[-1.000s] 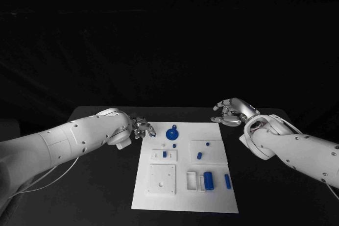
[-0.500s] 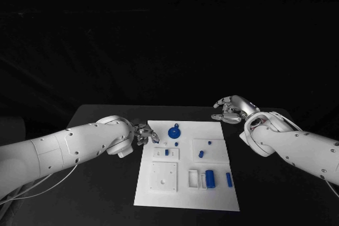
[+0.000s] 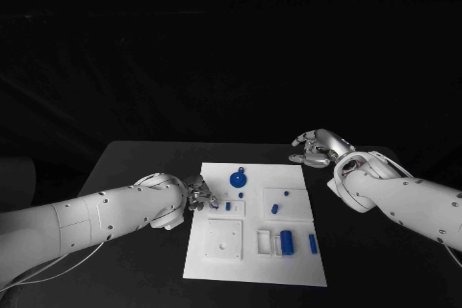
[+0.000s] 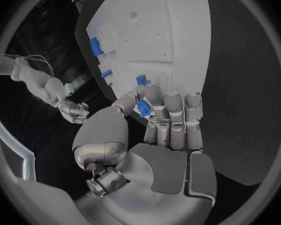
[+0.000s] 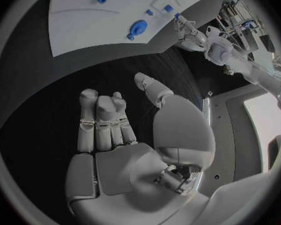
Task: Assemble the parts on the task board
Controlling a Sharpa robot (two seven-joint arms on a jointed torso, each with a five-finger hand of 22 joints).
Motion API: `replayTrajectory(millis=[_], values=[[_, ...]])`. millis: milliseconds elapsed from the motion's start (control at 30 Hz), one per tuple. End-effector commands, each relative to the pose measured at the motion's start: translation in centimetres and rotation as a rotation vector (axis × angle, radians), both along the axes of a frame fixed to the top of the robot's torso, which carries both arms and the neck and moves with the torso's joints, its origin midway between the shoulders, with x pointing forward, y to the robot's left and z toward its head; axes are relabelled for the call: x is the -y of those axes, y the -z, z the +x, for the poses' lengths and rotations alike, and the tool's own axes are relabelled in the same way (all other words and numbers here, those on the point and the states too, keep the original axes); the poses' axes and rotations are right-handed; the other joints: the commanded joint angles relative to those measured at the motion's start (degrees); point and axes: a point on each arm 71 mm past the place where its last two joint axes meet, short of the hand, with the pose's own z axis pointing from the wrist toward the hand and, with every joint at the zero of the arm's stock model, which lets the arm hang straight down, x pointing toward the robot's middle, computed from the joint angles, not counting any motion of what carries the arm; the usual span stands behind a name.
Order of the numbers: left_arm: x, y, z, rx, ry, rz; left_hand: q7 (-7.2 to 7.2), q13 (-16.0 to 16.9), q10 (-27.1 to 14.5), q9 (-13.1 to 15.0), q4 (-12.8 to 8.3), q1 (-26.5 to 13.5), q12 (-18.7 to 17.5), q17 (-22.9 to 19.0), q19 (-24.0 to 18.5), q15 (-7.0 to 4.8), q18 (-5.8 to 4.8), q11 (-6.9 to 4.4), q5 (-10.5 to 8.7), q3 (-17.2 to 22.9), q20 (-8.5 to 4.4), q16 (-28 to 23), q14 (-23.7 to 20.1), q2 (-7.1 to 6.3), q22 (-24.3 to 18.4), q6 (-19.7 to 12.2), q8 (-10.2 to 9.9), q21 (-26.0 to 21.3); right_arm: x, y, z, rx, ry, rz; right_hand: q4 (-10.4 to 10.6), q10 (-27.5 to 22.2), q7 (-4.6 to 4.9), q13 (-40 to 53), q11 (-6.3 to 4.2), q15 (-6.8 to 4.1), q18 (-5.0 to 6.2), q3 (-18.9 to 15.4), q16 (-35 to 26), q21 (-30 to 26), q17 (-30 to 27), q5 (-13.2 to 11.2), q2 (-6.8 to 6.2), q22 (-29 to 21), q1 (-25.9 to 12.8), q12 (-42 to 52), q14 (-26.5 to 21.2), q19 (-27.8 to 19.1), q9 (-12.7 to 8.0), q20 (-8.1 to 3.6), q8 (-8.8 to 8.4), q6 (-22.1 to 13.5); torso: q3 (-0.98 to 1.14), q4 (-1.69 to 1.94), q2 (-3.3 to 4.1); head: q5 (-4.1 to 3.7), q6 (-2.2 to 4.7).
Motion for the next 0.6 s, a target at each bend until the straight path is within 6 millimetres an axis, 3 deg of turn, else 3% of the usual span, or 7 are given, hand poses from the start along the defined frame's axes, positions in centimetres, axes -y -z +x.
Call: replayTrajectory(millis=[33,600], values=[[0.24,-0.08,0.1,0.038,0.011,0.021,-1.54,0.1,1.29,0.04,-0.04,-0.08,0.31,0.08,0.39,-2.03,-0.3,-0.96,0.27,0.28,-7.85,0.36,2.16,0.32,0.11,3.68,2.23,0.31,-0.1,0.03,-0.04,0.0,-0.015,-0.01,-0.02,-0.44,0.39,-0.09,0.09,0.08,2.41,-0.28,-0.31,-0.25,0.09,-0.02,0.1,1.0,-0.02,0.35,0.27,0.19,-0.06,-0.09,0.38,-0.09,0.02,-0.17,0.05,0.0,-0.11],[0.54,0.69,0.59,0.056,0.028,0.076,-1.6,0.23,1.27,0.0,0.09,-0.36,0.53,0.13,0.5,-2.07,-0.28,-1.01,0.18,0.33,-7.9,0.48,2.23,0.38,0.19,3.85,2.28,0.36,-0.16,0.02,-0.06,0.0,-0.017,-0.009,0.02,-0.46,0.39,-0.13,0.09,0.08,2.41,-0.3,-0.32,-0.27,0.09,0.03,0.1,0.99,-0.08,0.37,0.26,0.19,-0.07,-0.08,0.38,-0.09,0.01,-0.1,0.03,-0.42,-0.46]])
